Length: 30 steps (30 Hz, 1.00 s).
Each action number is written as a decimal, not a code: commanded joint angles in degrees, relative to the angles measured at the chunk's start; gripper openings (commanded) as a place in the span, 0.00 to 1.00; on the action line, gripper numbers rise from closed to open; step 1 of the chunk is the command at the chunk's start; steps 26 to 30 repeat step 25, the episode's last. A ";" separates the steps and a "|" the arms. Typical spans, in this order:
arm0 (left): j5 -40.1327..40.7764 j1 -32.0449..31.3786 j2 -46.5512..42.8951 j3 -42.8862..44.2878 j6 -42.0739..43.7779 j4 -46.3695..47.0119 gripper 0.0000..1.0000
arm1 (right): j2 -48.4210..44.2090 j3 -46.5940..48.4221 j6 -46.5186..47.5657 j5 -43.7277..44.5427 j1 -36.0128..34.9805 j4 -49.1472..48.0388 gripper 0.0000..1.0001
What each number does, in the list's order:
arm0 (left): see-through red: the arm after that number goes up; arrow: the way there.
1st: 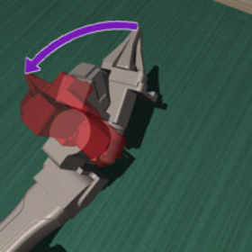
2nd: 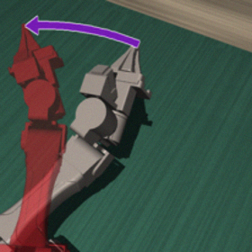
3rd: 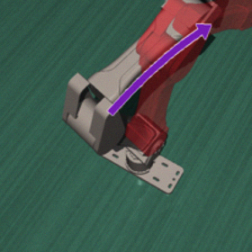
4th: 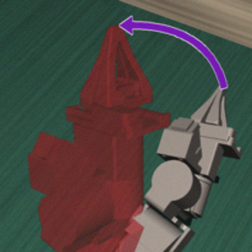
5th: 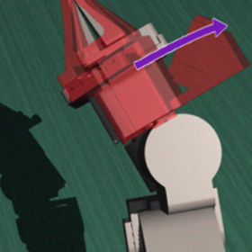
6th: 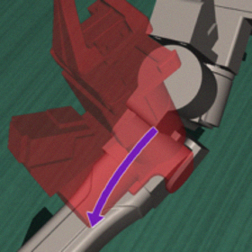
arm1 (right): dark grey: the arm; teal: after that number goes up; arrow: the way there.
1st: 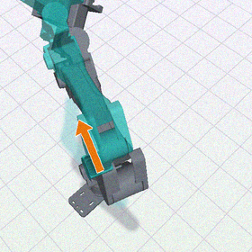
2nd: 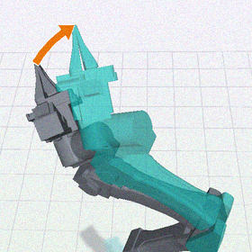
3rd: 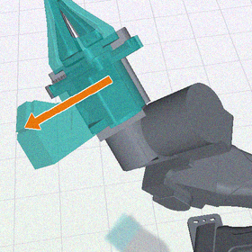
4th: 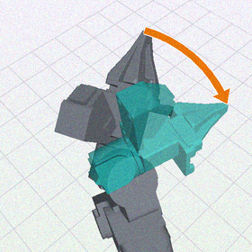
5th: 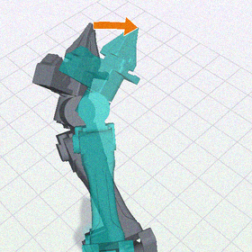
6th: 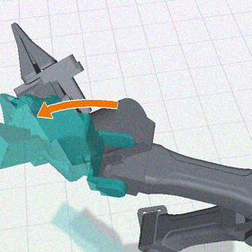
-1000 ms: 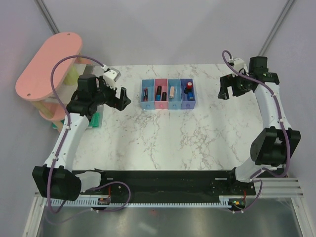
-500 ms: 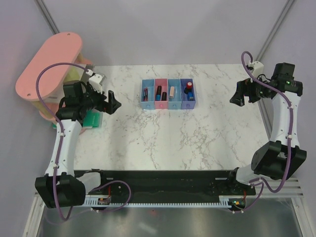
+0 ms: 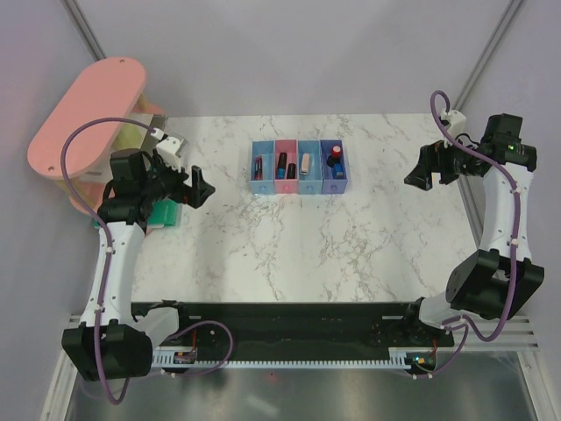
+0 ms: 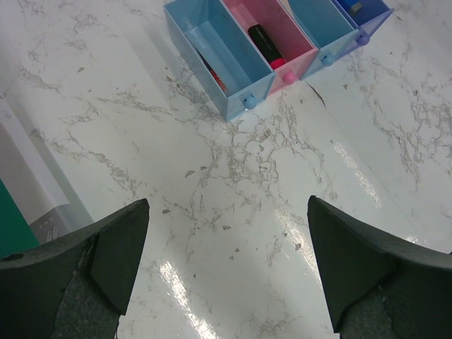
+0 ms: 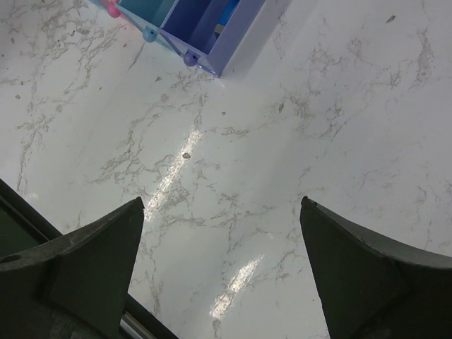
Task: Sort the stationery into containers
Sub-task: Reset both arms
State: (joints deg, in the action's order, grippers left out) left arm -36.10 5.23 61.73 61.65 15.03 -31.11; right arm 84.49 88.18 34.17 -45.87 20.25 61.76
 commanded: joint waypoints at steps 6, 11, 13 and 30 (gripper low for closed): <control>-0.38 0.13 -1.09 -0.47 0.00 1.93 1.00 | -0.90 -0.55 1.95 -2.91 0.32 0.03 0.98; -0.55 0.13 -0.83 -0.74 -0.43 2.46 1.00 | -0.73 0.06 1.78 -3.09 0.32 0.12 0.98; -0.55 0.04 -0.91 -0.74 -0.44 2.55 1.00 | -0.47 0.41 1.77 -3.00 0.32 0.03 0.98; -0.47 0.13 -0.74 -0.21 -0.44 2.72 1.00 | -0.03 0.94 1.60 -3.09 0.32 0.21 0.98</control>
